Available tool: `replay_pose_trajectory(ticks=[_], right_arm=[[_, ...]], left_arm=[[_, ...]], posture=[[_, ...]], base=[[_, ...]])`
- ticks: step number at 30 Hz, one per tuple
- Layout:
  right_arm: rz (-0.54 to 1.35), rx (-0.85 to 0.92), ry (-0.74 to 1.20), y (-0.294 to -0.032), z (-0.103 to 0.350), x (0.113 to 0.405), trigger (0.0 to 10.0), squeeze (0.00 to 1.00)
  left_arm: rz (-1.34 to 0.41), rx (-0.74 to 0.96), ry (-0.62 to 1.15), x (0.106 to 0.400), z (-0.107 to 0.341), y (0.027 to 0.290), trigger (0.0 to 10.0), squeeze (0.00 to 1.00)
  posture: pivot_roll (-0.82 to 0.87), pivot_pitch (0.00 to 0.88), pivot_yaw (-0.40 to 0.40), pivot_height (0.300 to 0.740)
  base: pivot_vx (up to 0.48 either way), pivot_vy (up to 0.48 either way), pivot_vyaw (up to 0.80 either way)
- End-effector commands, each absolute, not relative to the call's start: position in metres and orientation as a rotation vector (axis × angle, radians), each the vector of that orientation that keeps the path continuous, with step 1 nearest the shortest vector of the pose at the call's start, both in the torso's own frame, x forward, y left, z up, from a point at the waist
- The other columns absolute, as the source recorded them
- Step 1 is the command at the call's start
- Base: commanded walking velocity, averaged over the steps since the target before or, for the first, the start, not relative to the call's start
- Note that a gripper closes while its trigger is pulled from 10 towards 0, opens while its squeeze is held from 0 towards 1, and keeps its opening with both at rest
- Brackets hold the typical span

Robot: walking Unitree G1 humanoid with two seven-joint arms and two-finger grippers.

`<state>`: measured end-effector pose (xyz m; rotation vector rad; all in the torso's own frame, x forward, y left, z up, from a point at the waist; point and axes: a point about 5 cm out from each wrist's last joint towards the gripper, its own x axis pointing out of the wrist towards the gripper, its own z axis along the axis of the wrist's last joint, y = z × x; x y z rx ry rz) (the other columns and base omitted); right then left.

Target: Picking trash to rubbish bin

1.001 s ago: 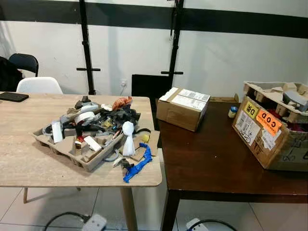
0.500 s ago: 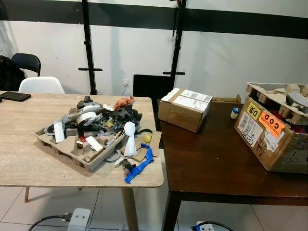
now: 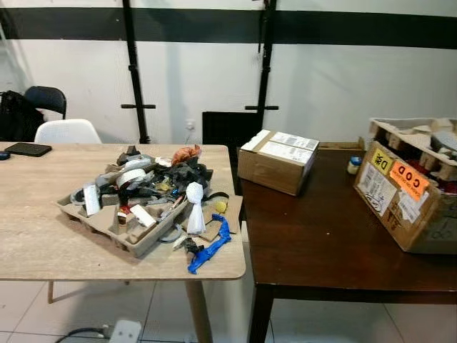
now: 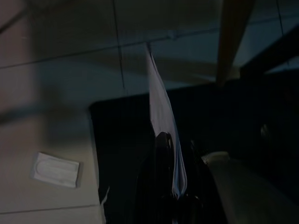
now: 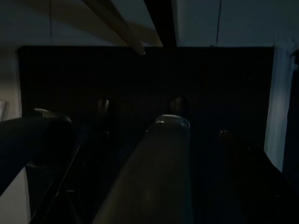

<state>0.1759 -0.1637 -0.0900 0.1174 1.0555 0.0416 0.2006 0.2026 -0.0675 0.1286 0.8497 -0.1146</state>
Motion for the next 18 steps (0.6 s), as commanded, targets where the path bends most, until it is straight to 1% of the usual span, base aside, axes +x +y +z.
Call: replay_pose_trajectory(ticks=[1,6,10,14,18], right_arm=[[0.062,0.100,1.078,-0.160,-0.094,0.166,10.0,0.00],[0.090,0.104,1.087,-0.155,-0.097,0.161,10.0,0.00],[0.108,0.096,1.080,-0.153,-0.095,0.165,10.0,0.00],[0.118,0.080,1.053,-0.155,-0.090,0.177,10.0,0.00],[0.132,0.061,1.037,-0.155,-0.087,0.182,10.0,0.00]], left_arm=[[-0.120,0.131,0.861,0.195,-0.071,0.200,10.0,0.00],[-0.122,0.126,0.870,0.189,-0.074,0.199,10.0,0.00],[-0.111,0.116,0.866,0.191,-0.074,0.198,10.0,0.00],[-0.137,0.127,0.856,0.197,-0.072,0.192,10.0,0.00],[-0.124,0.122,0.852,0.198,-0.071,0.192,10.0,0.00]], posture=[[0.12,0.000,0.005,0.740],[0.12,0.000,-0.010,0.740],[0.11,0.000,-0.014,0.740],[0.13,0.000,-0.029,0.740],[0.14,0.000,-0.026,0.740]], base=[[0.000,0.000,0.00],[0.000,0.000,0.00],[0.000,0.000,0.00],[0.000,0.000,0.00],[0.000,0.000,0.00]])
